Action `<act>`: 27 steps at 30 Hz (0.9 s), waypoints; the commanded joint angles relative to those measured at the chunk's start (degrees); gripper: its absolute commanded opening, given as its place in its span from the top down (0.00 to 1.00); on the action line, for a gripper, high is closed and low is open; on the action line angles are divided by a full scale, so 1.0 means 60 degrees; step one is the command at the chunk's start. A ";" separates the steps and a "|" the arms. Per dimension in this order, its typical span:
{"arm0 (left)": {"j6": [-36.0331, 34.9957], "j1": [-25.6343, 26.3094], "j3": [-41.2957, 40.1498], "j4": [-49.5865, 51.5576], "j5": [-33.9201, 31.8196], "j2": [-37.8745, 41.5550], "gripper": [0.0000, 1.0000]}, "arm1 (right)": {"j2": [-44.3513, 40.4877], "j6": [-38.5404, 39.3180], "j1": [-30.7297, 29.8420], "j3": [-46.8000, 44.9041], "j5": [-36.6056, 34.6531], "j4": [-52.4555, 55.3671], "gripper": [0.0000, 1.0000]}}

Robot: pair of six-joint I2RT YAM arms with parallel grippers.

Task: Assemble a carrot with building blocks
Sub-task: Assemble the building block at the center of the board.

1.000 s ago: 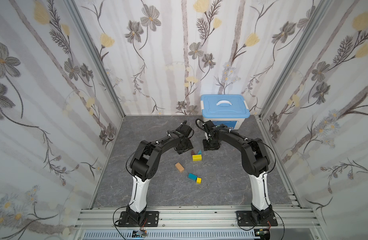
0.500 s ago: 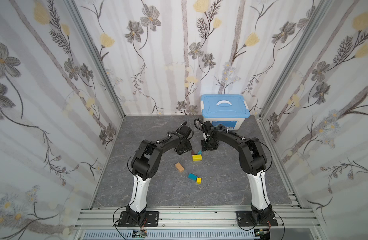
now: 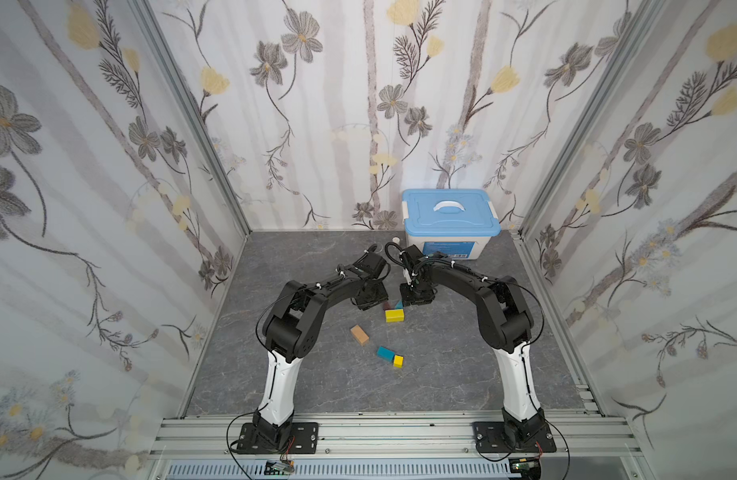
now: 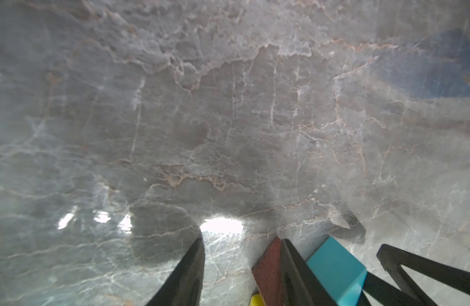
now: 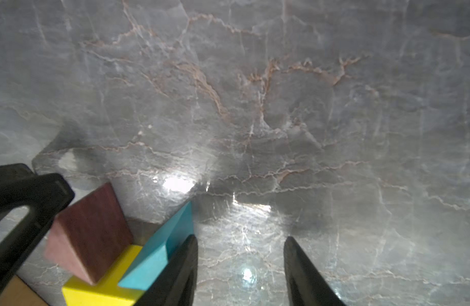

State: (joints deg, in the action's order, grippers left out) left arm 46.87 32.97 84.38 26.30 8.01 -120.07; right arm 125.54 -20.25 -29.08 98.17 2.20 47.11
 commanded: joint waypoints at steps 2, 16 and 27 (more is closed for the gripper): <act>0.0040 0.0042 -0.0118 0.0787 0.0319 -0.0014 0.51 | -0.0153 0.0035 -0.0055 -0.0085 0.0052 0.0029 0.49; 0.0099 -0.0103 -0.0682 0.0788 -0.0208 0.0442 0.48 | -0.0275 0.0006 -0.0060 -0.0146 -0.0132 0.0029 0.48; 0.0012 -0.0155 -0.1006 0.0656 -0.0563 0.1077 0.48 | -0.0883 0.0043 -0.0047 -0.0106 -0.0494 0.0053 0.48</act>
State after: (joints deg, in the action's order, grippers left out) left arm 46.92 32.21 78.87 28.34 7.31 -115.33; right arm 121.86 -19.90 -29.34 96.90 1.04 46.54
